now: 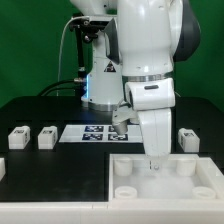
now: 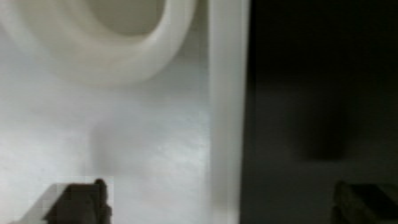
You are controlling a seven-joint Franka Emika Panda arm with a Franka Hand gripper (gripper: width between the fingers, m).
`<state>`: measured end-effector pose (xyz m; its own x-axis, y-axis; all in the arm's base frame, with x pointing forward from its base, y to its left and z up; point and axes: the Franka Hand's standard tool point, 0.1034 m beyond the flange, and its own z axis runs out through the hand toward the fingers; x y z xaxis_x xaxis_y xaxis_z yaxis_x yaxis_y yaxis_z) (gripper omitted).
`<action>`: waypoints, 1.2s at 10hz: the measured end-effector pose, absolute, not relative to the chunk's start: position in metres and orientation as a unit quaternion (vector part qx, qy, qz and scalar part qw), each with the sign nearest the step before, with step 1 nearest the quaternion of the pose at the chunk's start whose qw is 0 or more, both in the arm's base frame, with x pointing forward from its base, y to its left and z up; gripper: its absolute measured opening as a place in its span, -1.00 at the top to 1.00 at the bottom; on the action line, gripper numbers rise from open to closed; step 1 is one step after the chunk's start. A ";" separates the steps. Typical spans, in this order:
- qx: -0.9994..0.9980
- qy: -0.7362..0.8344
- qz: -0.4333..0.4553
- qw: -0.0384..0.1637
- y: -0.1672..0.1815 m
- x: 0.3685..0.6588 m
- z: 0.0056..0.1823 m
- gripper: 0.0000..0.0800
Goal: Assemble one leg
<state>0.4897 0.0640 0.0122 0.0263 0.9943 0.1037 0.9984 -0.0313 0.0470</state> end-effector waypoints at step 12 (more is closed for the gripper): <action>-0.889 -0.451 -0.077 0.016 0.136 0.464 0.078 -0.62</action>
Offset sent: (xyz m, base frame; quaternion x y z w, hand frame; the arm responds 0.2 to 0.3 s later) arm 0.0000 0.0000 0.0000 0.0000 0.0000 0.0000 1.0000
